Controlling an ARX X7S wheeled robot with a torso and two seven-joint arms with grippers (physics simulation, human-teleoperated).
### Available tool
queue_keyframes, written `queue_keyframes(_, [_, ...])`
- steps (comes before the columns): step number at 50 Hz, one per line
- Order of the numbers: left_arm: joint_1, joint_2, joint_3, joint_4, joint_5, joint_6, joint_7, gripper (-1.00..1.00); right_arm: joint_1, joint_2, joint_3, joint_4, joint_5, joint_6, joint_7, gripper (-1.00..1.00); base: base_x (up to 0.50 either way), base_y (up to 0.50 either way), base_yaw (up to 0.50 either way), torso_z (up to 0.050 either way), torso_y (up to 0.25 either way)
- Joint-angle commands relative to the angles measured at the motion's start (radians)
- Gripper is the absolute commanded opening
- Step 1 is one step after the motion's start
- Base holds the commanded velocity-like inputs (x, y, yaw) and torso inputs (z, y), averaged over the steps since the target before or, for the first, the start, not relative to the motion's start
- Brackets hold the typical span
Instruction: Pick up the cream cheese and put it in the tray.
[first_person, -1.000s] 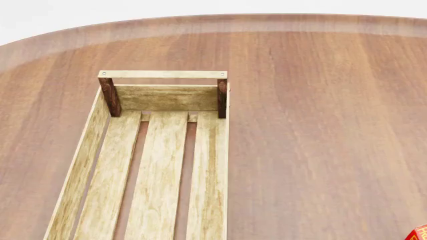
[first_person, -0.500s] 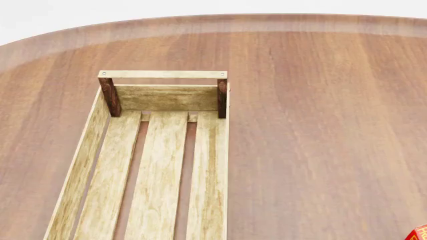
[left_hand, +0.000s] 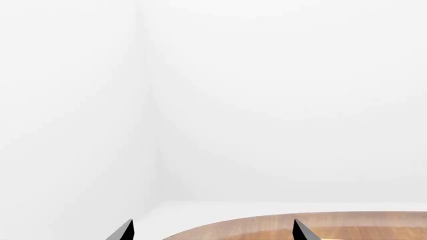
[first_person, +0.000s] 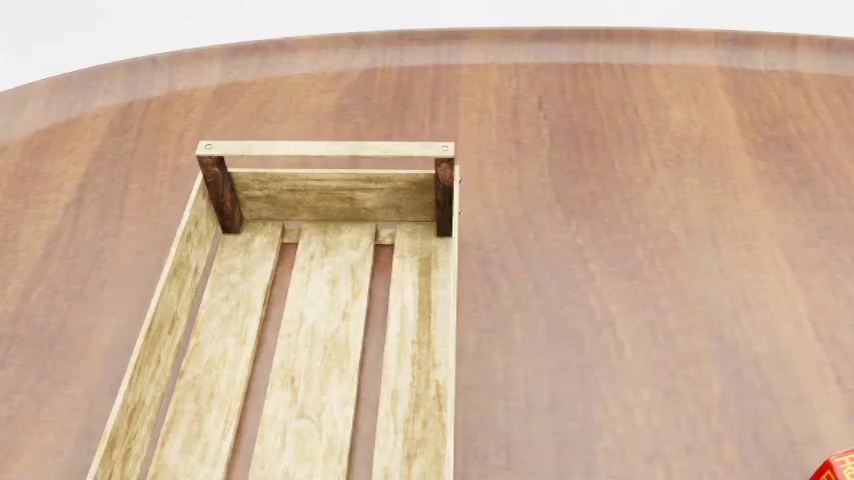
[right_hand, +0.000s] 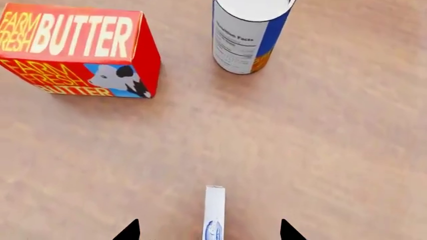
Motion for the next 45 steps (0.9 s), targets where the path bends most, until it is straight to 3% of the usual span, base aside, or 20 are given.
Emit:
queue_keyframes(1, [-0.004,0.015,-0.007,-0.044,0.026,0.016,0.02,1.0,0.015,-0.012,-0.006,0.17,-0.065,-0.061,-0.056,1.0,0.0,0.0,0.0,0.0,0.0])
queue_keyframes(45, [-0.007,0.002,0.001,-0.046,0.019,0.014,0.006,1.0,0.037,0.03,-0.098,0.374,-0.13,-0.129,-0.137,1.0,0.0,0.0,0.0,0.0,0.0])
